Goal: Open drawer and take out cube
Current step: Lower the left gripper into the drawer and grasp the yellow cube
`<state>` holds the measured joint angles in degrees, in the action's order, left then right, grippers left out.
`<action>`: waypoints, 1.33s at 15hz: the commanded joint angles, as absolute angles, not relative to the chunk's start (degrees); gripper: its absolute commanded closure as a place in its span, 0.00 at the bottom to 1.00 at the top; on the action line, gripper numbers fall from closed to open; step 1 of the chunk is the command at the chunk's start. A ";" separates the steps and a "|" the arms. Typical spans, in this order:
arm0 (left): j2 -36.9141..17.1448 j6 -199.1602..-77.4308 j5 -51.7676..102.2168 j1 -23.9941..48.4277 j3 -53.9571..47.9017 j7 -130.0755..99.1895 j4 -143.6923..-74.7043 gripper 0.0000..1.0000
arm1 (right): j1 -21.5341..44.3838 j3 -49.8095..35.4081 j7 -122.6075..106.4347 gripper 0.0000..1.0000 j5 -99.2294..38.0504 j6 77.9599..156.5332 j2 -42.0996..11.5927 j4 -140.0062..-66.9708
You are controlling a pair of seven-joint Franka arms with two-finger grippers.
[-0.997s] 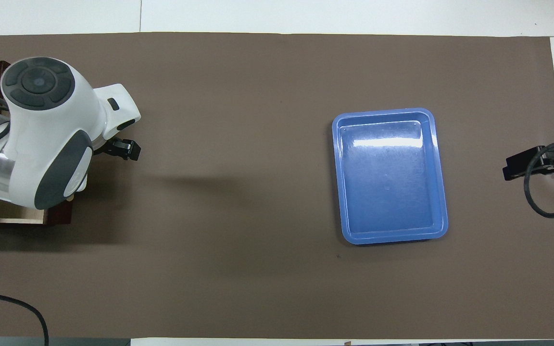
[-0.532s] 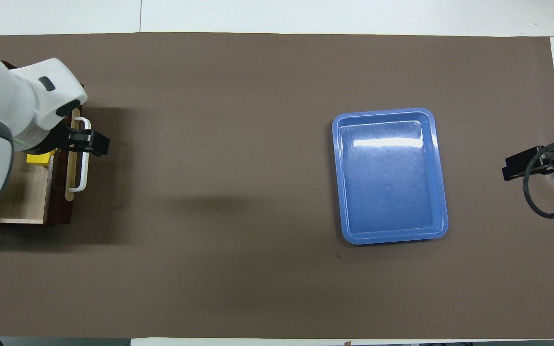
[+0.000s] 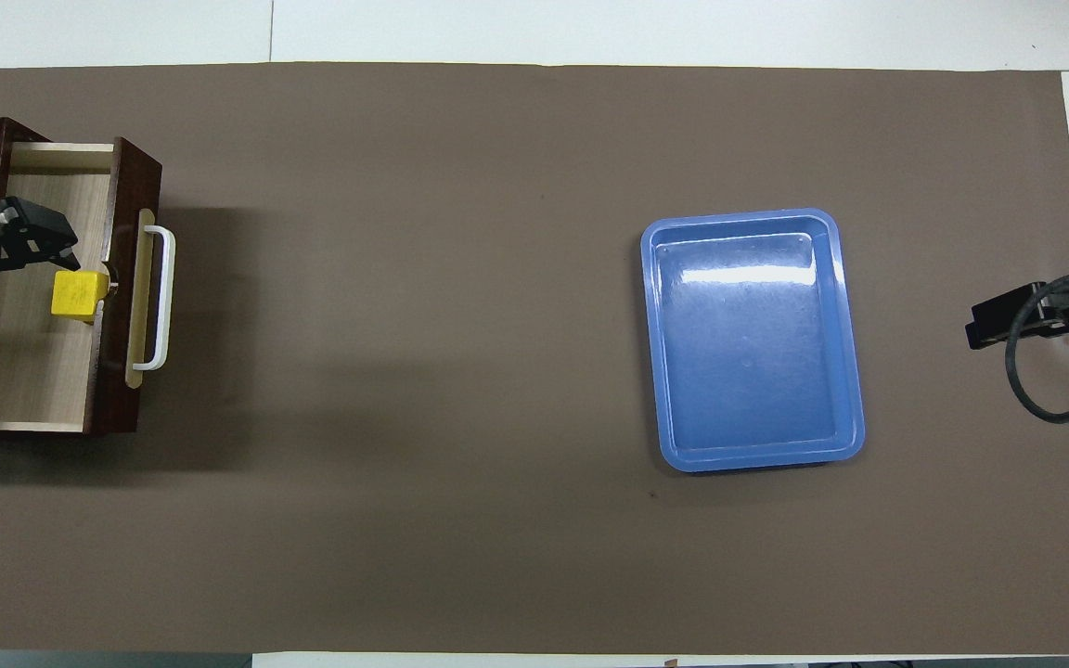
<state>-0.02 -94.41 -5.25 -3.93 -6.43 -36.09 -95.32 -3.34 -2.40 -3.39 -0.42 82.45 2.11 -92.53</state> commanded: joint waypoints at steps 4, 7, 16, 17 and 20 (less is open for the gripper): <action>1.14 -97.54 -2.81 -7.56 -6.68 -57.87 -101.32 0.00 | -3.52 -2.72 -2.55 0.00 -0.44 82.09 3.34 -93.78; 0.53 -100.80 -2.81 -7.65 -6.68 -65.98 -104.41 0.00 | -3.43 -2.81 -2.46 0.00 -0.44 82.27 3.34 -93.87; -2.28 -108.01 -2.90 -11.07 -6.50 -75.50 -106.42 0.00 | -3.52 -2.81 -2.46 0.00 -0.44 82.35 3.43 -93.96; -2.20 -109.58 -2.90 -11.07 -6.50 -75.59 -107.57 0.00 | -3.52 -2.81 -2.46 0.00 -0.44 82.35 3.43 -93.96; -2.37 -110.48 -2.90 -11.07 -6.50 -76.38 -108.11 0.00 | -3.43 -2.81 -2.46 0.00 -0.44 82.44 3.43 -94.04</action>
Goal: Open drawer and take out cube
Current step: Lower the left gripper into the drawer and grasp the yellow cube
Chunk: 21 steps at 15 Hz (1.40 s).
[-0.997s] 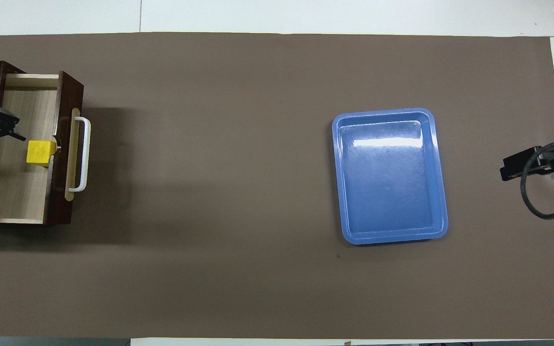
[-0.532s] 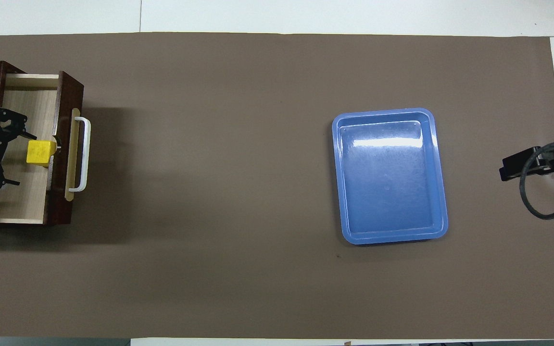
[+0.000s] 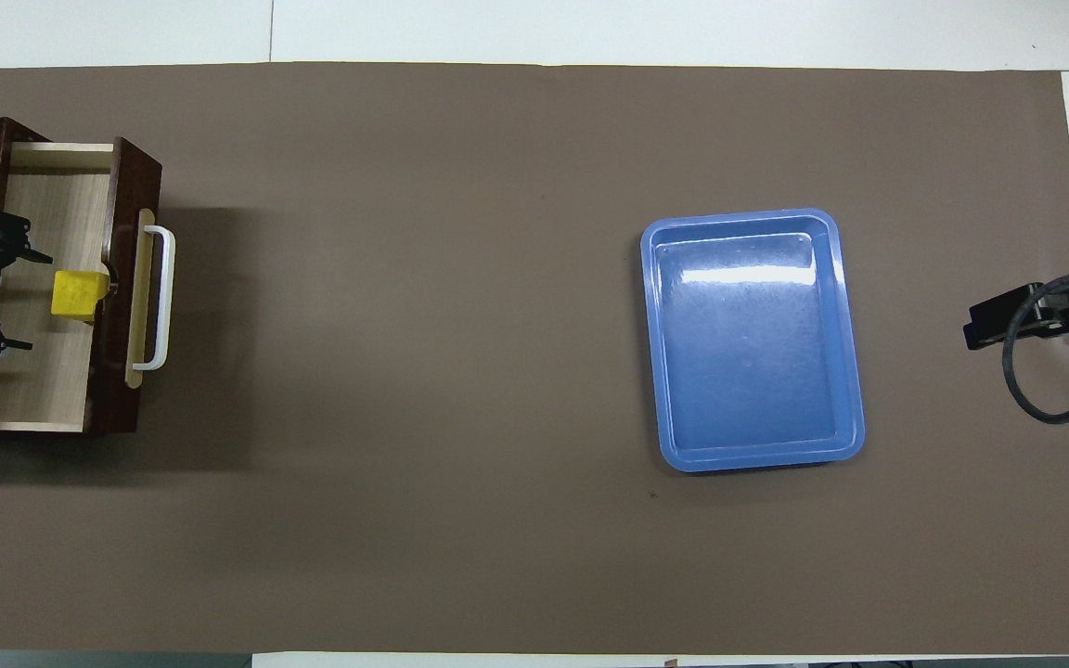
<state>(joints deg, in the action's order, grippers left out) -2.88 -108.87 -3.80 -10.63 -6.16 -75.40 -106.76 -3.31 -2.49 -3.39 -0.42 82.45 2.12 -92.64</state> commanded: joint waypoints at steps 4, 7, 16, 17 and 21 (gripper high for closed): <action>-2.46 -113.46 -2.90 -11.08 -6.50 -79.18 -109.68 0.00 | -3.43 -2.81 -2.46 0.00 -0.44 82.44 3.43 -94.04; -2.64 -113.99 -2.90 -11.07 -6.50 -79.98 -110.74 0.00 | -3.43 -2.99 -2.37 0.00 -0.44 82.53 3.43 -94.04; -2.20 -115.49 -2.99 -10.72 -6.59 -80.86 -113.38 0.00 | -3.43 -3.08 -2.20 0.00 -0.44 82.53 3.60 -94.22; -2.20 -115.66 -2.90 -10.72 -6.59 -80.86 -113.38 0.00 | -3.43 -3.08 -2.02 0.00 -0.44 82.53 3.60 -94.22; -2.11 -116.01 -2.99 -10.72 -6.59 -80.86 -113.47 0.15 | -3.43 -3.08 -2.02 0.00 -0.44 82.53 3.60 -94.22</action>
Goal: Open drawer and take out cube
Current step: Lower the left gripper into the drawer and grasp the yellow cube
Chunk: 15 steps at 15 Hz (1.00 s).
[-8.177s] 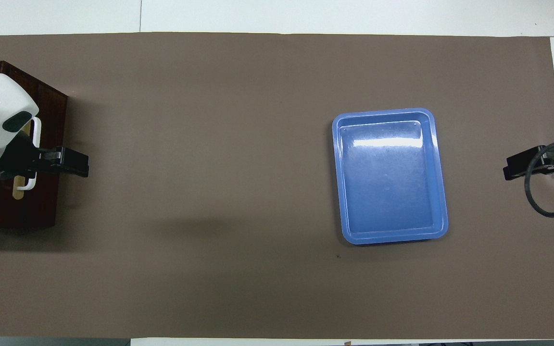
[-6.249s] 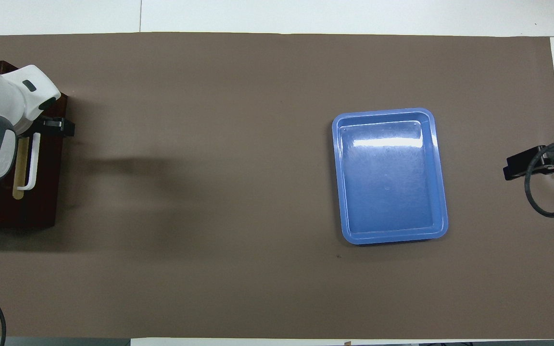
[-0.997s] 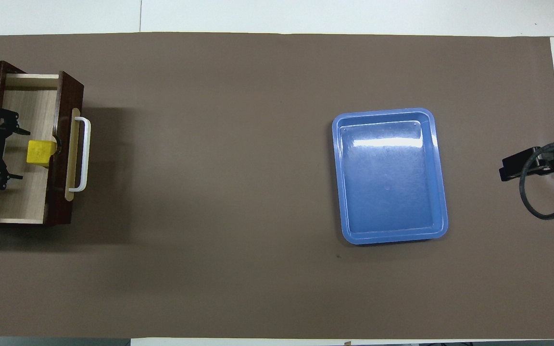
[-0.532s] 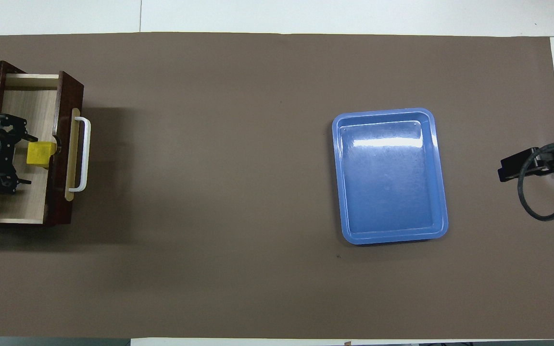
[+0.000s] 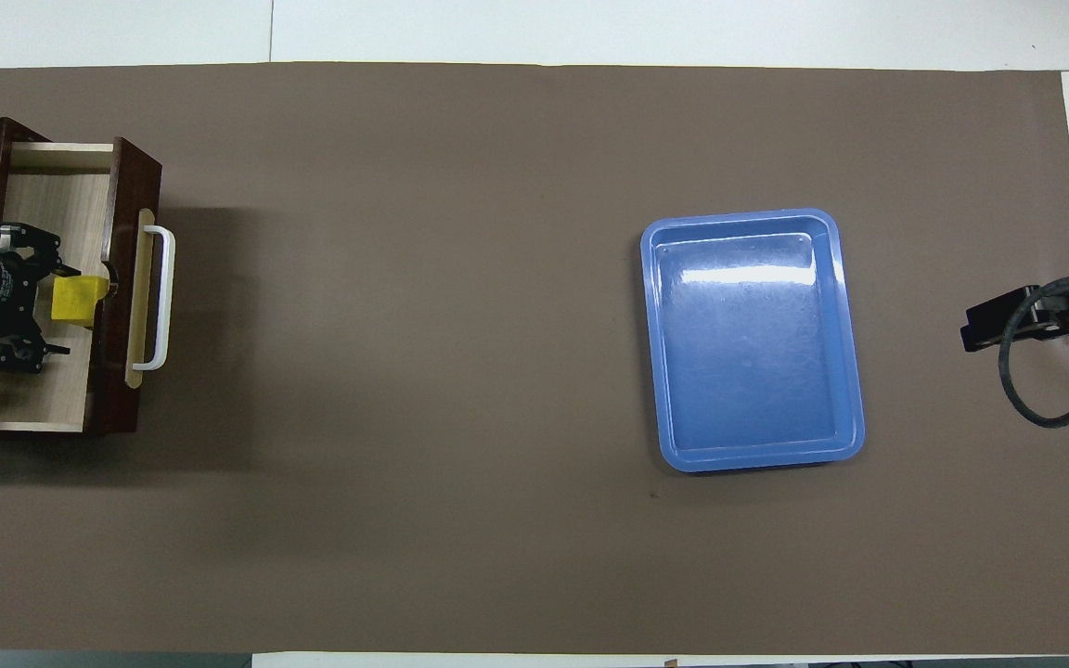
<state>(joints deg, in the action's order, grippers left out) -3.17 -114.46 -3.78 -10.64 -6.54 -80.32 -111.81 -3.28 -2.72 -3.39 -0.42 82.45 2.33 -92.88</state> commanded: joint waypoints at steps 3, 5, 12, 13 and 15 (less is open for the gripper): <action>-2.20 -116.10 -2.99 -10.81 -6.59 -80.60 -113.38 0.47 | -3.43 -3.08 -1.93 0.00 -0.44 82.53 3.60 -94.22; -2.28 -116.19 -2.99 -10.72 -6.59 -80.25 -113.20 0.80 | -3.43 -3.08 -1.93 0.00 -0.44 82.53 3.60 -94.22; -4.82 -107.79 -2.99 -10.28 -6.59 -80.60 -103.58 1.00 | -3.52 -3.08 -1.93 0.00 -0.44 82.62 3.60 -94.22; -6.14 -103.58 -2.99 -10.11 -6.59 -80.60 -99.18 1.00 | -3.52 -3.08 -1.93 0.00 -0.44 82.62 3.60 -94.22; -7.55 -96.80 -2.90 -9.67 -6.85 -80.68 -91.79 1.00 | -3.52 -2.99 -1.93 0.00 -0.44 82.62 3.60 -94.22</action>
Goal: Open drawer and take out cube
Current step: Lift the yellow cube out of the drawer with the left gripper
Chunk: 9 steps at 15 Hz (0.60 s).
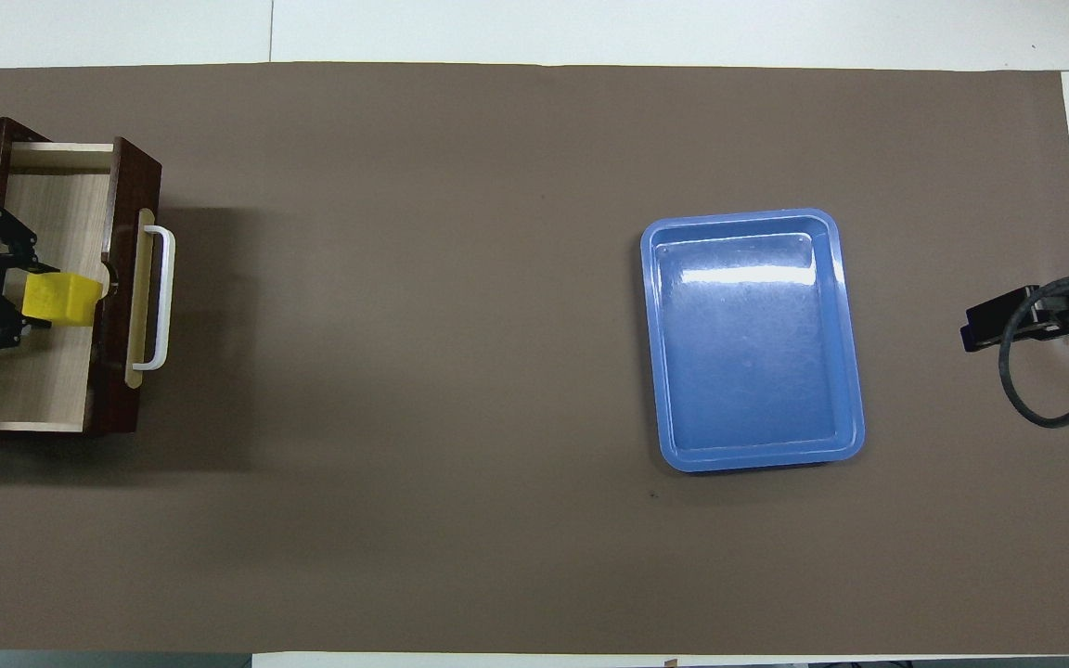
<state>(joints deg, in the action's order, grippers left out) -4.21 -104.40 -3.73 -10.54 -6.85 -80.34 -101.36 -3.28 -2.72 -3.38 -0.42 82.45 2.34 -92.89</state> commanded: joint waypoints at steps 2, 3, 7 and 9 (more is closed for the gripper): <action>-7.91 -91.35 -2.90 -6.17 -6.86 -81.12 -87.29 1.00 | -3.52 -3.08 -1.93 0.00 -0.44 82.62 3.60 -94.22; -8.00 -89.49 -3.07 -4.50 -6.77 -83.21 -86.23 1.00 | -3.52 -3.08 -1.85 0.00 -0.44 82.62 3.60 -94.22; -7.82 -91.13 -2.82 4.02 -6.94 -97.52 -85.25 1.00 | -3.43 -3.16 1.93 0.00 -0.61 82.53 3.78 -94.74; -7.74 -92.98 -2.73 8.76 -7.12 -104.73 -85.95 1.00 | -3.43 -3.16 3.68 0.00 -1.14 82.70 4.22 -95.53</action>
<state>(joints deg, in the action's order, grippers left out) -6.69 -92.00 -3.36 4.52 -7.79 -98.52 -87.16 -3.24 -2.76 1.32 -0.48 82.45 2.36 -93.21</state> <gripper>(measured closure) 0.454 0.000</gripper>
